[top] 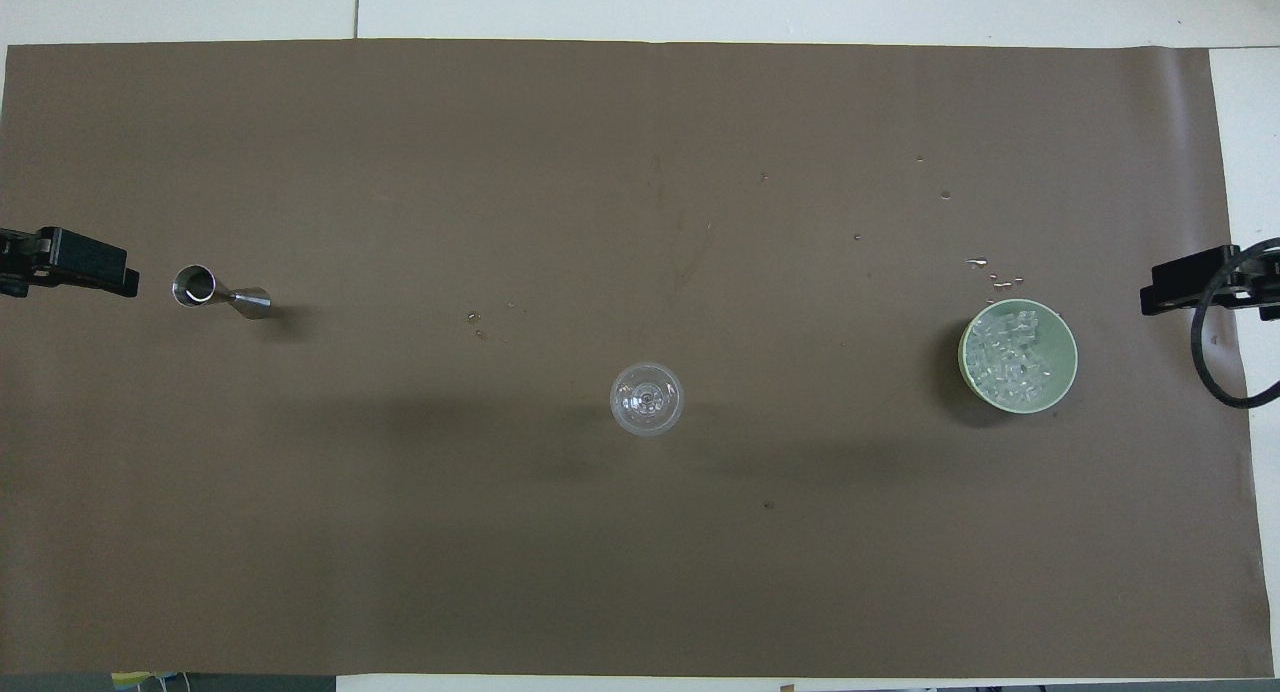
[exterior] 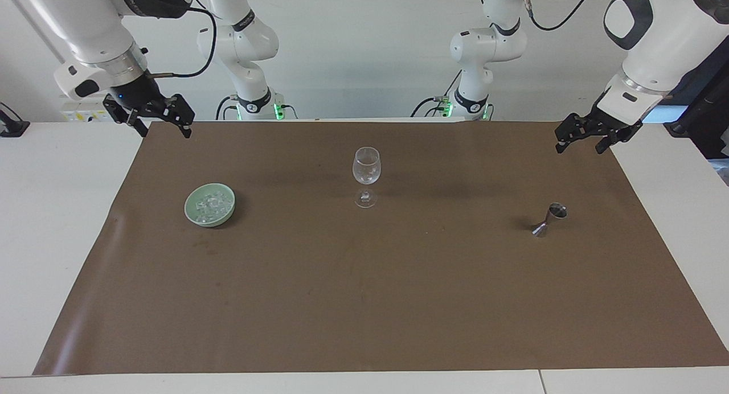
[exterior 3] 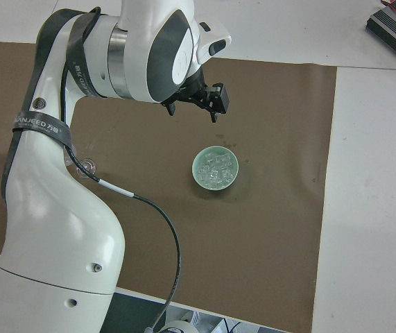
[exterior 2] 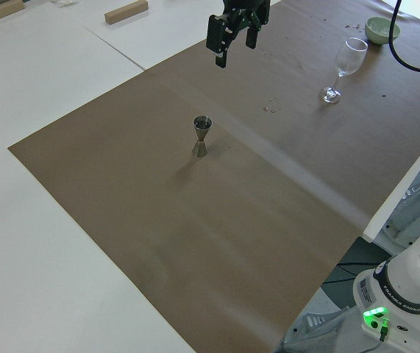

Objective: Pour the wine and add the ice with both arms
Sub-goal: 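Move the left gripper open toward the small silver cup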

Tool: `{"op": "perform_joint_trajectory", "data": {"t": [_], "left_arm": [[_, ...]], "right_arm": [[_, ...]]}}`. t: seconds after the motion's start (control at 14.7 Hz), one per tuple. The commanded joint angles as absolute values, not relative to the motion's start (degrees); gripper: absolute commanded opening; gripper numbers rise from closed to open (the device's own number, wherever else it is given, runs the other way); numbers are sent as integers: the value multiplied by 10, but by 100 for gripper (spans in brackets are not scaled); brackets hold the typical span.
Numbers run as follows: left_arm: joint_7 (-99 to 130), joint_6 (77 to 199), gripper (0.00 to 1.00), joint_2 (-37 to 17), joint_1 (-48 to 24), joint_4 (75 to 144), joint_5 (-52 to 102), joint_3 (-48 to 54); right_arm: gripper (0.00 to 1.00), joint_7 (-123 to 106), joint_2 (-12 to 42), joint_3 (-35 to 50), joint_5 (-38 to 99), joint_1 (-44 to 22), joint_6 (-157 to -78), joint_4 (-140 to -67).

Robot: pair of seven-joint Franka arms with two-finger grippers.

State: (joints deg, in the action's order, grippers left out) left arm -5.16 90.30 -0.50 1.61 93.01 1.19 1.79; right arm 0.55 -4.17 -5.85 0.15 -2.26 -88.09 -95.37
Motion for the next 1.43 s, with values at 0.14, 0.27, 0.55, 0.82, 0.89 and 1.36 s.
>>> {"op": "perform_joint_trajectory", "data": {"t": [0.14,0.27,0.55,0.82,0.89,1.36], "left_arm": [[-47,906,100,2,9,935,1,17],[-47,906,100,1,9,934,1,17],[-40,900,100,-3,10,924,4,17],[48,859,100,-42,16,877,52,12],[78,839,100,-67,18,848,66,11],[375,789,100,-221,18,728,219,-100]], "right_arm": [[100,-1,-48,-55,9,-21,-877,-959],[100,-2,-48,-55,9,-21,-878,-958],[100,-3,-48,-55,9,-19,-876,-959],[100,-3,-48,-55,9,-18,-876,-959],[100,-3,-48,-56,9,-18,-876,-959],[100,-3,-47,-55,9,-18,-876,-959]]}}
